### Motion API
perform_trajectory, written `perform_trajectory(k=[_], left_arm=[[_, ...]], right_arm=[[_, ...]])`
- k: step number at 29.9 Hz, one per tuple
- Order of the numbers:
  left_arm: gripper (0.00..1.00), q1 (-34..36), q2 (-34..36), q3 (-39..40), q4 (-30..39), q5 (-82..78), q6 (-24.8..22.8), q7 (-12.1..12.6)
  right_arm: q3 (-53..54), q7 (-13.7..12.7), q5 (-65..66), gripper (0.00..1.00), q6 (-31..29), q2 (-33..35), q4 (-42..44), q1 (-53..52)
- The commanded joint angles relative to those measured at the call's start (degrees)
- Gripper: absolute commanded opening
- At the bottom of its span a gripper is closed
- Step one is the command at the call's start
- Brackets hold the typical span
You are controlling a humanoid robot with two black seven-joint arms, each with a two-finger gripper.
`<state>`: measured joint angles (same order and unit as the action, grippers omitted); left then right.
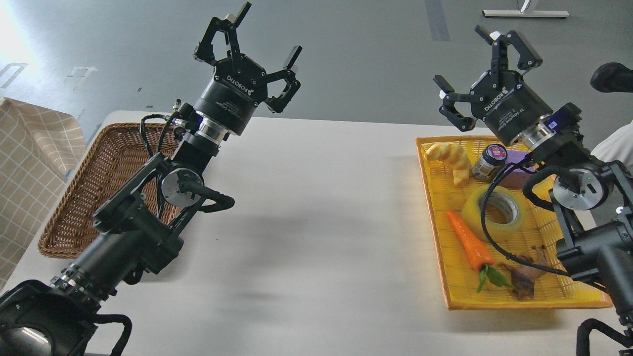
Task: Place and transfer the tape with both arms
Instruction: 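Reach the right gripper into the tray and grasp the yellow tape roll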
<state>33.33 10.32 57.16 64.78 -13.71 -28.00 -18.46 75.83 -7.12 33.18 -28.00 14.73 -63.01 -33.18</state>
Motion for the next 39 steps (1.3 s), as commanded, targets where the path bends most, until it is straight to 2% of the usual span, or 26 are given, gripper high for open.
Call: perform_trajectory(k=[1, 11, 15, 17, 25, 31, 39], left_arm=[[0.98, 0.1, -0.1, 0.0, 0.0, 0.0, 0.0, 0.0], [0.98, 0.2, -0.2, 0.1, 0.0, 0.0, 0.0, 0.0], [0.98, 0.2, -0.2, 0.1, 0.0, 0.0, 0.0, 0.0], [0.98, 0.2, -0.2, 0.1, 0.0, 0.0, 0.0, -0.1], [0.98, 0.4, -0.2, 0.1, 0.1, 0.0, 0.0, 0.0], [0.98, 0.4, -0.2, 0.1, 0.0, 0.0, 0.0, 0.0], [0.98, 0.4, -0.1, 0.1, 0.0, 0.0, 0.0, -0.1]], right_arm=[[-3.5, 0.0, 5.2, 0.99, 0.0, 4.2, -0.3, -1.8], [-17.9, -0.1, 14.5, 1.00, 0.0, 20.4, -6.0, -7.1], [-18.4, -0.1, 19.7, 1.00, 0.0, 25.0, -9.8, -6.8], [-18.8, -1.3, 23.8, 1.00, 0.0, 27.8, -11.9, -6.6], [-24.2, -2.5, 34.3, 0.98, 0.0, 36.0, -15.8, -6.3], [-25.9, -2.7, 44.2, 0.98, 0.0, 39.4, -17.7, -5.4], [-28.0, -2.7, 58.2, 0.97, 0.0, 39.2, -18.1, -1.6]])
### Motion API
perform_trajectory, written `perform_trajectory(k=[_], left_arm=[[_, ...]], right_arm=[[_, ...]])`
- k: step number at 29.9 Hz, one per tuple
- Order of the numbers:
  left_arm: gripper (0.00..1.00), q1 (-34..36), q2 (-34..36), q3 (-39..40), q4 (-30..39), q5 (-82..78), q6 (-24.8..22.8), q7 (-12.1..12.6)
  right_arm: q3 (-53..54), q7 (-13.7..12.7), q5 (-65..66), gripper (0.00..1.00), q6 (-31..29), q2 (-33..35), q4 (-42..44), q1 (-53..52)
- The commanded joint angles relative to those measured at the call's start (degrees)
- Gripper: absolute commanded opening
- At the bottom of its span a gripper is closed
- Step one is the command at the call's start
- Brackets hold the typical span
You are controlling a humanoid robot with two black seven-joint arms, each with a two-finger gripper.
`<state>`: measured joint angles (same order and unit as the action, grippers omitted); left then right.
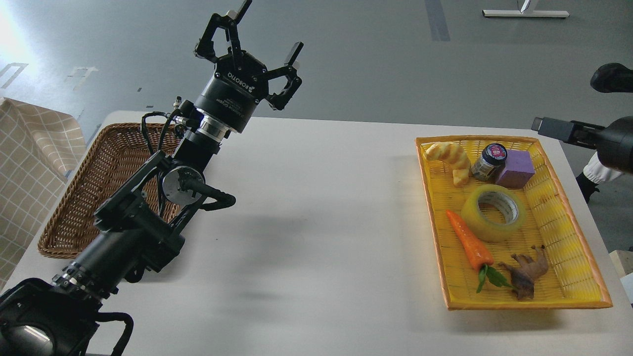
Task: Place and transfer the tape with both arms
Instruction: 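Reach the right gripper into the tray and grasp the yellow tape roll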
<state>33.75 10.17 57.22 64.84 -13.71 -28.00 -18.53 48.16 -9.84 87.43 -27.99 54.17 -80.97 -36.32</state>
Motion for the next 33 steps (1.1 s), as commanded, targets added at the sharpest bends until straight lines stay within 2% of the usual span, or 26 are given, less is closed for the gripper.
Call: perform_trajectory(k=[1, 11, 25, 28, 30, 33], left_arm=[[0.98, 0.0, 0.0, 0.0, -0.1, 0.0, 0.0, 0.1], [0.98, -0.1, -0.1, 0.2, -0.1, 0.0, 0.0, 0.0], [0.98, 0.0, 0.1, 0.2, -0.1, 0.0, 0.0, 0.0], [0.98, 0.0, 0.1, 0.2, -0.1, 0.0, 0.0, 0.1], [0.98, -0.1, 0.1, 0.2, -0.1, 0.0, 0.0, 0.0], [0.98, 0.0, 0.0, 0.2, -0.1, 0.0, 0.0, 0.0]], right_arm=[[-0.4, 0.0, 4.6, 0.97, 0.0, -0.3, -0.2, 1.9], [-0.5, 0.0, 11.7, 0.97, 0.0, -2.7, 0.5, 9.6], [-0.5, -0.1, 19.9, 0.93, 0.0, -9.3, 3.9, 10.1], [-0.5, -0.1, 20.6, 0.89, 0.0, -10.4, 5.3, 10.1], [-0.5, -0.1, 20.6, 0.81, 0.0, -11.0, 6.1, 10.1], [-0.4, 0.0, 20.6, 0.80, 0.0, -11.7, 6.4, 10.0]])
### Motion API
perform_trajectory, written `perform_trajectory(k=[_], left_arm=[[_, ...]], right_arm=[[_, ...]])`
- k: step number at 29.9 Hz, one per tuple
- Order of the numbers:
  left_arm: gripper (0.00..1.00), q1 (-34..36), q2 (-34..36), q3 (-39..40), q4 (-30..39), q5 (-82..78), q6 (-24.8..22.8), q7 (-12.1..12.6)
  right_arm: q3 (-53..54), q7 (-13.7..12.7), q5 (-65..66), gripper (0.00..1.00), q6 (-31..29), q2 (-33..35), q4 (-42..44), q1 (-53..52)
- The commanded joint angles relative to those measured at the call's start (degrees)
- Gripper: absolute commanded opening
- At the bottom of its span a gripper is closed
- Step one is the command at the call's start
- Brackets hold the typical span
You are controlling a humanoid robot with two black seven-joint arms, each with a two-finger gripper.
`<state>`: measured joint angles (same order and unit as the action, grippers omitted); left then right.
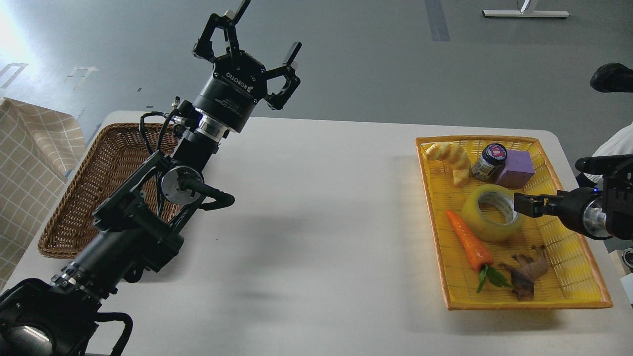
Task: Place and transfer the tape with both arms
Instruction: 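Reach the right gripper into the tray and grasp the yellow tape roll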
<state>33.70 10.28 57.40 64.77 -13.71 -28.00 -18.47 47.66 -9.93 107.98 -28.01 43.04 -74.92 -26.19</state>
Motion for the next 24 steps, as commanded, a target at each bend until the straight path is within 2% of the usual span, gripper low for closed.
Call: perform_trajectory(k=[1, 11, 14, 17, 21, 24], left_arm=[[0.98, 0.1, -0.1, 0.0, 0.0, 0.0, 0.0, 0.0], [0.98, 0.1, 0.0, 0.0, 0.0, 0.0, 0.0, -0.1], [0.98, 0.1, 0.0, 0.0, 0.0, 0.0, 0.0, 0.0], [0.98, 0.1, 0.1, 0.1, 0.0, 0.0, 0.0, -0.1], [0.98, 0.1, 0.0, 0.1, 0.0, 0.0, 0.0, -0.1], [0.98, 0.1, 0.0, 0.1, 0.0, 0.0, 0.0, 0.0]], right_arm=[[0.1, 0.0, 0.0, 0.80, 0.0, -0.9, 0.3, -0.1], [0.0, 0.2, 0.0, 0.79, 0.0, -3.5, 2.5, -0.2], [-0.1, 0.2, 0.0, 0.71, 0.0, -4.1, 2.9, -0.2], [-0.2, 0.2, 0.0, 0.70, 0.0, -4.9, 3.6, -0.2], [-0.5, 0.3, 0.0, 0.58, 0.0, -5.2, 4.0, -0.3], [-1.2, 0.4, -0.1, 0.53, 0.0, -5.2, 4.3, -0.5]])
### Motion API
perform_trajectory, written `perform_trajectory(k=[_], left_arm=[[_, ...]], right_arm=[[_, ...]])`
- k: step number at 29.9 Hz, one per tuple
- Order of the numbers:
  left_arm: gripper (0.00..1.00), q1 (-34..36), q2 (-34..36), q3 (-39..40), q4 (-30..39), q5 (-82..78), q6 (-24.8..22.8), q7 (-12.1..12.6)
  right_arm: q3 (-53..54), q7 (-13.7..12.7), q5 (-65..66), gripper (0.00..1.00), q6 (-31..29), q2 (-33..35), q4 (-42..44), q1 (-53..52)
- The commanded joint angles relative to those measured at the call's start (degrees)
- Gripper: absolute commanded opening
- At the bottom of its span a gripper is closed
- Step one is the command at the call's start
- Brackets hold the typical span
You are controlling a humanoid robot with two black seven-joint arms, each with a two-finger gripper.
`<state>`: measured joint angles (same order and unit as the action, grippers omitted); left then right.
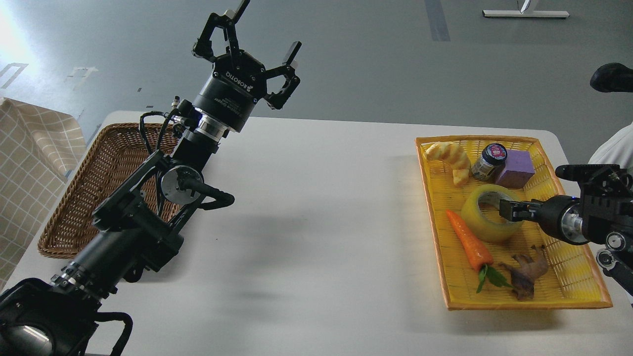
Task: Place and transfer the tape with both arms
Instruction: 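Reach the right gripper into the tray and grasp the yellow tape roll, then lift the tape roll and set it on the table center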
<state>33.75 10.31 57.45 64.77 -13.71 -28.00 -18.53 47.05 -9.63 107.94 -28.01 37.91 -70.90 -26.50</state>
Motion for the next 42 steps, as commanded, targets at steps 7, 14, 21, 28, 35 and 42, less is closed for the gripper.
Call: perform_trajectory(k=[7, 14, 21, 28, 35, 42], left_arm=[[0.98, 0.0, -0.1, 0.0, 0.0, 0.0, 0.0, 0.0], [0.98, 0.1, -0.1, 0.0, 0.0, 0.0, 0.0, 0.0], [0.98, 0.1, -0.2, 0.0, 0.0, 0.0, 0.0, 0.1], [0.98, 0.8, -0.1, -0.1, 0.0, 0.0, 0.0, 0.1], [0.98, 0.9, 0.0, -0.1, -0.1, 0.0, 0.0, 0.1], [0.98, 0.8, -0.1, -0.1, -0.1, 0.0, 0.0, 0.1]], right_arm=[[-0.7, 0.1, -0.5, 0.34, 0.0, -0.1, 1.2, -0.3], [-0.6, 0.7, -0.8, 0.00, 0.0, -0.3, 1.2, -0.6], [0.2, 2.8, -1.8, 0.00, 0.0, 0.1, -0.5, -2.2], [3.0, 3.2, -7.1, 0.00, 0.0, 7.0, -10.6, -3.7], [3.1, 3.4, -9.0, 0.00, 0.0, 10.0, -15.5, -12.3], [-4.0, 3.4, -8.6, 0.00, 0.0, 2.2, -14.3, -21.4]])
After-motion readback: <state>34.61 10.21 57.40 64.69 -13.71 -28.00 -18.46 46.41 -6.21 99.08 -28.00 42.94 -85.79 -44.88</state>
